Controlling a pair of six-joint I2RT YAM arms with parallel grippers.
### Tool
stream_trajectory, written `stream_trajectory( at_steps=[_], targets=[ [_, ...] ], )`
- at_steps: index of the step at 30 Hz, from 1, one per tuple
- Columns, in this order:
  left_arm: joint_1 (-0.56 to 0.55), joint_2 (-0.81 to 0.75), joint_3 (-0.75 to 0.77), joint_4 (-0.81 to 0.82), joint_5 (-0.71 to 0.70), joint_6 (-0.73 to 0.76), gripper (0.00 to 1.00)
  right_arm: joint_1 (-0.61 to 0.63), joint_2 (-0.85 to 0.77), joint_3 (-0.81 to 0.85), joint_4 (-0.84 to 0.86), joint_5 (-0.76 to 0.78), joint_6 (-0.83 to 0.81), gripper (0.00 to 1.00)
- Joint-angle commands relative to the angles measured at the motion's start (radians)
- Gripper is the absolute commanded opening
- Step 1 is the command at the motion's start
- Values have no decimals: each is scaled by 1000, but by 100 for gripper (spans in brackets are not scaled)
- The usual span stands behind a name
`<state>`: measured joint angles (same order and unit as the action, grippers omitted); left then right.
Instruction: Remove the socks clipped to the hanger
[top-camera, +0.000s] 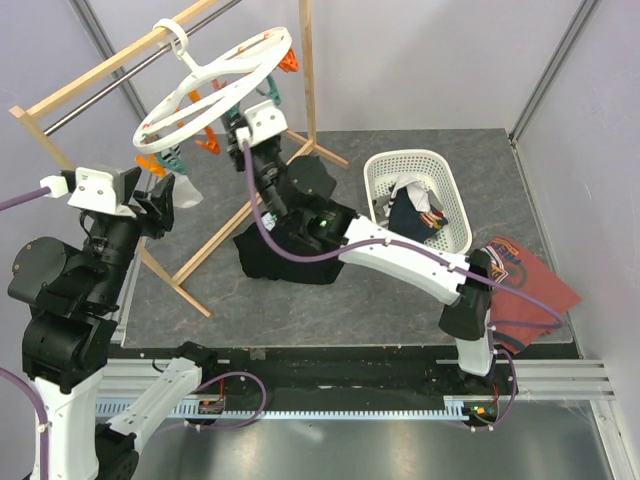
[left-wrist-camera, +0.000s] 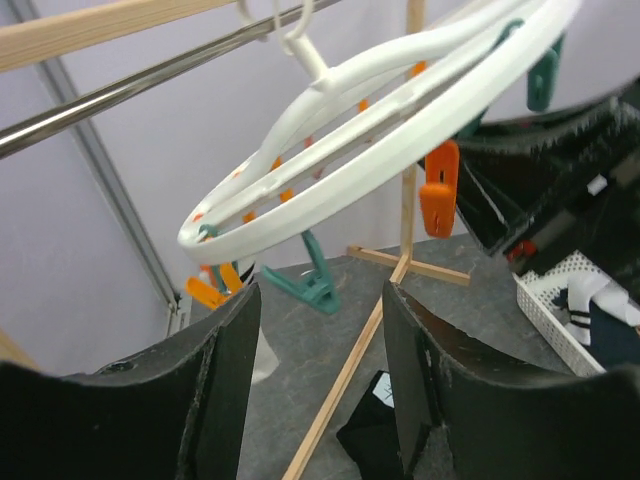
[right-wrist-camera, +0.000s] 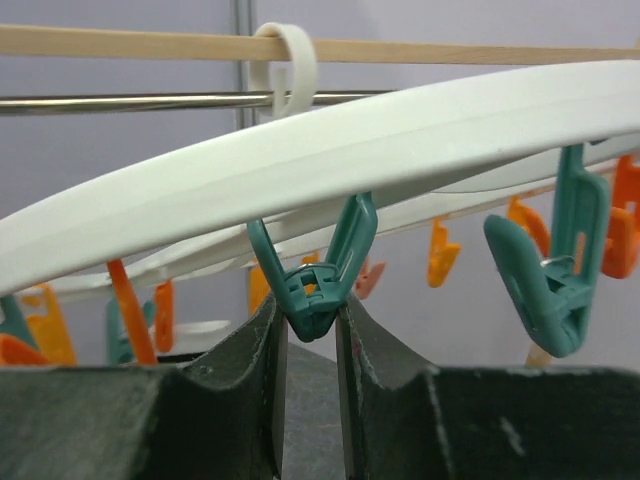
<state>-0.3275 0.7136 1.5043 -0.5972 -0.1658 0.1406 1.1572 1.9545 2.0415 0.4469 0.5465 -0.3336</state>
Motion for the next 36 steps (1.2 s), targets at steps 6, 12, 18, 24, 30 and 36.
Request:
stream_trajectory(
  at_steps=[6,12,18,24,30,36],
  targets=[
    [-13,-16,-64,88,123,417,60,-114,-108,-44,-46,-103,231,22],
    [-13,-3,-98,93,135,548,63,-186,-135,-87,-59,-160,321,22],
    [-13,49,-70,143,91,573,63,-235,-163,-109,-60,-224,373,22],
    [-13,86,-20,145,247,522,63,-251,-166,-104,-74,-284,392,22],
    [-12,150,-6,168,223,542,61,-249,-161,-106,-86,-327,409,23],
    [-12,187,7,186,255,565,59,-249,-158,-106,-96,-376,423,24]
  ],
)
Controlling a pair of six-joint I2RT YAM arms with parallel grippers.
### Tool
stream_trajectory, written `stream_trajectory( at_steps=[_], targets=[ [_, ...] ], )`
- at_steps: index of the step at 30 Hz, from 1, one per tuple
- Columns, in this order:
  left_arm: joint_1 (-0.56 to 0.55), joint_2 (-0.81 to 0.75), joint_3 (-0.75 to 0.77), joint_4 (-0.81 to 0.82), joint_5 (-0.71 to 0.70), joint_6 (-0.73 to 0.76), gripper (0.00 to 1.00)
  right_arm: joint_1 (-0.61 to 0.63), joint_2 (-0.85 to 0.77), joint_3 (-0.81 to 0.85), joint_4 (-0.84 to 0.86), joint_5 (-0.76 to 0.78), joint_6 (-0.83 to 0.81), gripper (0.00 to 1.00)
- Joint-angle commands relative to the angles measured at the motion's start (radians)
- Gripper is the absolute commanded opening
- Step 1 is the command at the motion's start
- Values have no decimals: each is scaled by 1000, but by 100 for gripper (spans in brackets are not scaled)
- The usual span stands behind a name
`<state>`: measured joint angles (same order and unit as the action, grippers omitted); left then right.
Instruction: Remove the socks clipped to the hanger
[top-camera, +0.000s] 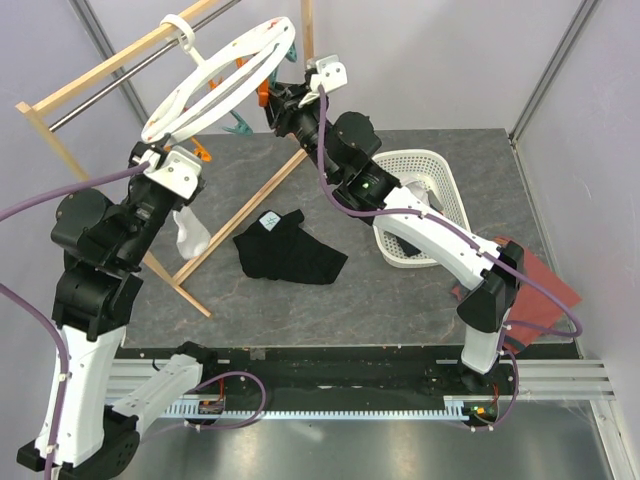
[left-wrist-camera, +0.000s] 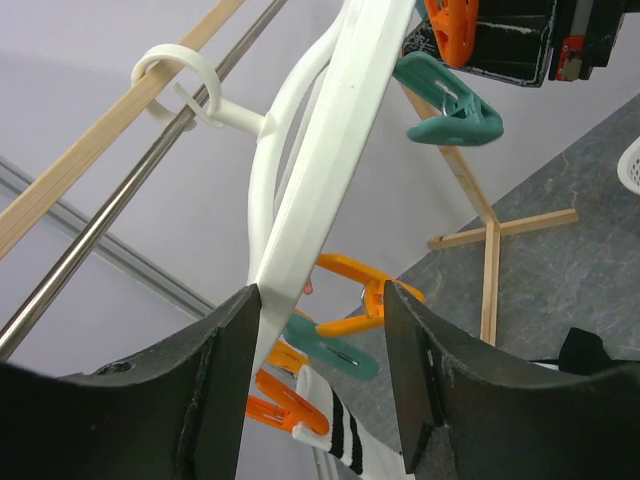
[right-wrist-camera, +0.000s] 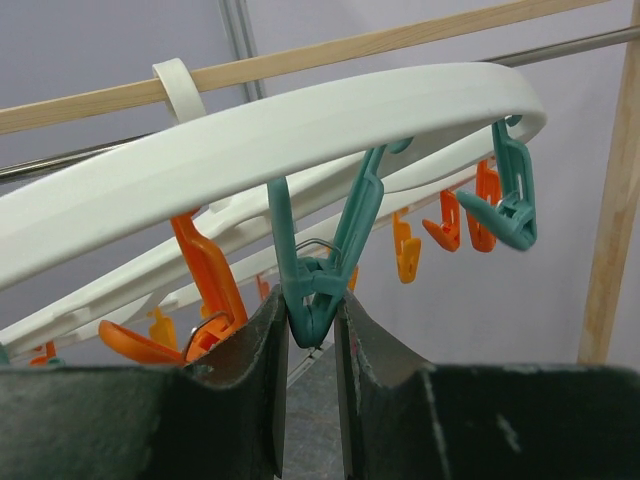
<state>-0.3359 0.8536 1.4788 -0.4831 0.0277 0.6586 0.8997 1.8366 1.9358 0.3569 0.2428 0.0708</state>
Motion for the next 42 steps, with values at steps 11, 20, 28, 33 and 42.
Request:
stream_trajectory(
  at_steps=[11,20,28,33,42],
  targets=[
    [-5,41,117,86,113,-44,63,7,-23,12,-18,-105,18,22],
    [-3,30,92,84,87,25,64,8,-20,29,-38,-122,20,22],
    [-5,91,123,58,78,139,63,5,-14,51,-64,-174,-5,23],
    [-5,122,176,-2,97,159,62,7,-11,54,-70,-198,-29,24],
    [-5,148,184,-15,84,181,48,7,-5,52,-72,-240,-34,25]
  ],
)
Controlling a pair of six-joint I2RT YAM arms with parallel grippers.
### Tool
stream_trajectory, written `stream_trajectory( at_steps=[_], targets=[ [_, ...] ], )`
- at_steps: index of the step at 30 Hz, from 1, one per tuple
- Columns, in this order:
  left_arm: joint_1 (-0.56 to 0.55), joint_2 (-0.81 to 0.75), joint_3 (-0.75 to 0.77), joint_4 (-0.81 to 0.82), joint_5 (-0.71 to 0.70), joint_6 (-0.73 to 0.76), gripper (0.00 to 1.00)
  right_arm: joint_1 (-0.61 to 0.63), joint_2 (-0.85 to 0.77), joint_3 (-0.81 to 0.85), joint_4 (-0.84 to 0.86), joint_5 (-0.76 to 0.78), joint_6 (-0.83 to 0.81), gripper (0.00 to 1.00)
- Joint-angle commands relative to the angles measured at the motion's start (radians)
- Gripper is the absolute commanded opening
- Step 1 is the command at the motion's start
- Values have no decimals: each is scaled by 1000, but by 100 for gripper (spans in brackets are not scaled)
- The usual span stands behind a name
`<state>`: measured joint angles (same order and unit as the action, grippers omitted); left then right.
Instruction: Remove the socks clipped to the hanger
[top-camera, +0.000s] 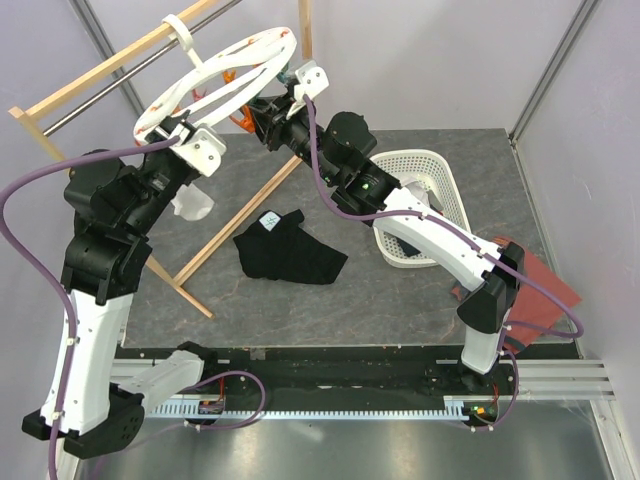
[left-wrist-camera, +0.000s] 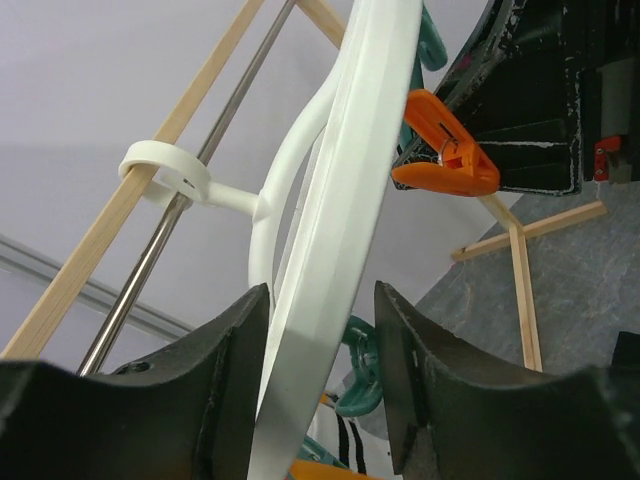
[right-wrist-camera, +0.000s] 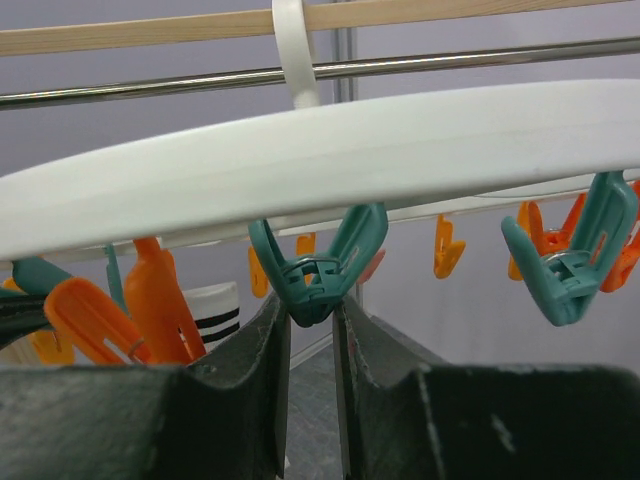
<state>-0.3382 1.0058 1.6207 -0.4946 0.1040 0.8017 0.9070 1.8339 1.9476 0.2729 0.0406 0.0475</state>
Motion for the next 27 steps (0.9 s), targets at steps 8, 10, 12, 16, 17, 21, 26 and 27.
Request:
stream_trajectory(
  at_steps=[8,10,12,16,17,21,26,27],
  targets=[
    [-2,4,54,-5,20,36,16,0,-44,-15,49,-28,18,52],
    [-2,4,50,-4,16,44,14,0,-50,-26,49,-24,25,57],
    [-2,2,51,-4,14,42,13,0,-58,-41,42,-24,41,66],
    [-1,7,57,-4,11,37,13,6,-133,-214,156,21,130,79],
    [-2,8,59,-4,10,39,13,10,-142,-284,214,44,147,79],
    [-2,5,62,-2,8,40,13,26,-147,-349,241,88,155,78],
    [-1,8,62,-4,0,39,13,87,-95,-412,334,148,153,76],
    [-2,8,59,-2,-1,40,13,102,-61,-412,347,159,132,75]
  ],
)
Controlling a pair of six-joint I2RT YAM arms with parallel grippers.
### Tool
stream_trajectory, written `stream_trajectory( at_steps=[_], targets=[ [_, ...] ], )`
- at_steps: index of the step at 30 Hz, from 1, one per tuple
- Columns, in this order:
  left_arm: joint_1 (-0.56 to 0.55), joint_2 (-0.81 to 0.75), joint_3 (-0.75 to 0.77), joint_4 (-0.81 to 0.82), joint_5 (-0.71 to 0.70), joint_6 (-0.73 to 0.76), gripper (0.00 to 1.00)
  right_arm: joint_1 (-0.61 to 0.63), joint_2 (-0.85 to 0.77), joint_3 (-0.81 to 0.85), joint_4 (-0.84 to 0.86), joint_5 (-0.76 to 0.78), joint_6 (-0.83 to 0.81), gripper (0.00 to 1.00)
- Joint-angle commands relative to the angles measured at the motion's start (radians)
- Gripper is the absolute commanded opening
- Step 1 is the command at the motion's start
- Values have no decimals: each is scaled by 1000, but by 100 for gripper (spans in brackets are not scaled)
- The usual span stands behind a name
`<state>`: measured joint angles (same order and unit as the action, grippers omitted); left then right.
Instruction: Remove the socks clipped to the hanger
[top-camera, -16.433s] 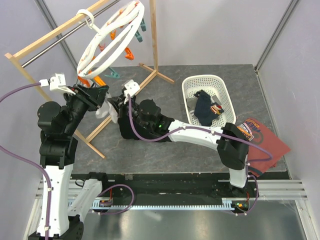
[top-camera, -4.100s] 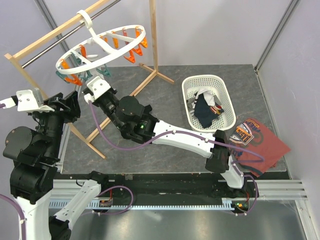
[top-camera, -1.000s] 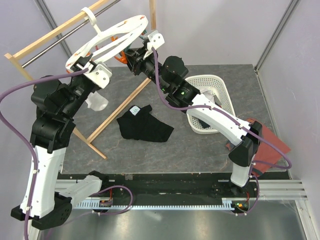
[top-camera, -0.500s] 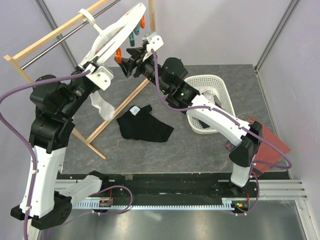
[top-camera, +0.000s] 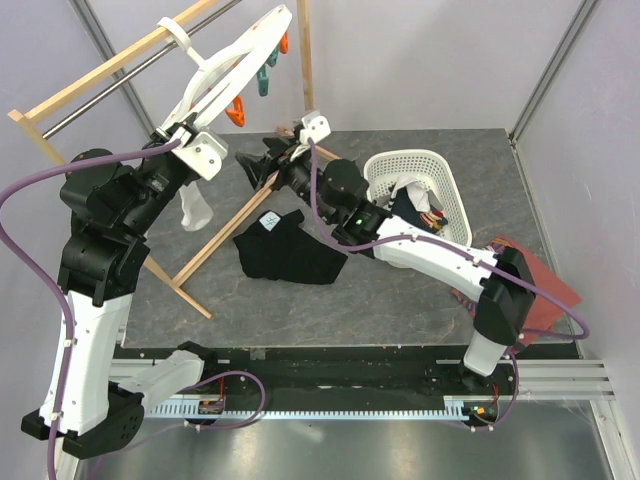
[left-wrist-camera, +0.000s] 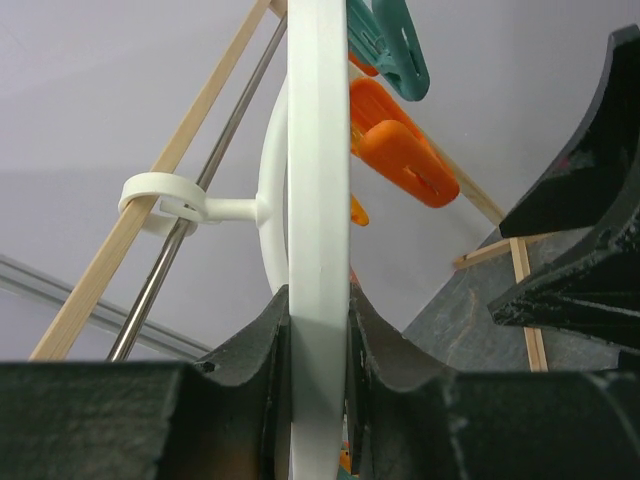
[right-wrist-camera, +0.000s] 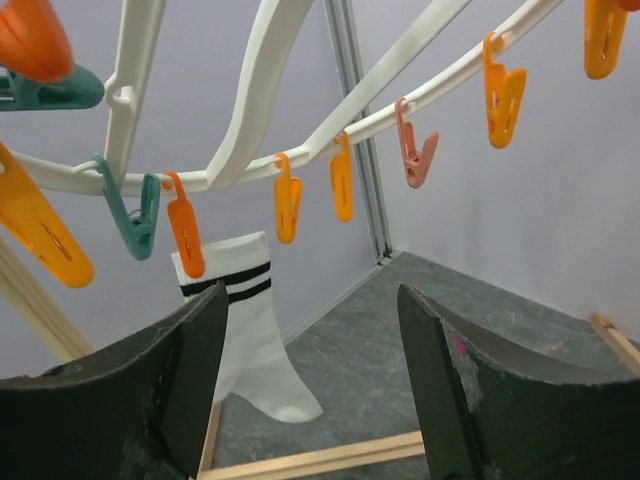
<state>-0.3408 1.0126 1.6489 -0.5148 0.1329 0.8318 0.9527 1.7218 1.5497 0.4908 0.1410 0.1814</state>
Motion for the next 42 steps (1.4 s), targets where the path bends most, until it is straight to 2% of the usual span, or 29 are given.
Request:
stream_trajectory(
  at_steps=[1,5,12,18,22,27,30,32,33,34,36,37,38,42],
  targets=[
    [0,-2,26,21,-30,10,13,72,68,-13,158,95,-16,75],
    [0,-3,8,33,-39,3,13,164,172,39,213,167,-75,75],
    [2,6,11,36,-46,-11,13,238,366,188,241,315,-105,74],
    [0,3,5,42,-49,-25,12,261,498,332,200,396,-103,72],
    [0,1,-6,42,-36,-54,12,261,602,510,105,411,-99,68],
    [2,-5,-6,45,-29,-82,12,261,711,648,57,442,-138,66],
    [0,-6,2,52,-18,-112,11,259,729,699,31,483,-157,54],
    [0,-8,6,55,-19,-135,10,259,713,685,43,496,-172,41],
    [0,-11,8,56,-19,-141,10,259,704,673,51,494,-172,33],
    [0,-15,9,56,-18,-155,11,259,691,643,64,491,-210,16],
    [2,-25,2,65,-21,-166,19,259,645,610,68,433,-220,0],
    [0,-38,-3,67,-22,-181,23,261,624,563,86,404,-223,0],
    [0,-48,-9,73,-27,-195,36,261,578,535,95,329,-220,0],
    [0,-88,-24,88,-19,-272,54,264,475,426,129,200,-181,0]
  ],
)
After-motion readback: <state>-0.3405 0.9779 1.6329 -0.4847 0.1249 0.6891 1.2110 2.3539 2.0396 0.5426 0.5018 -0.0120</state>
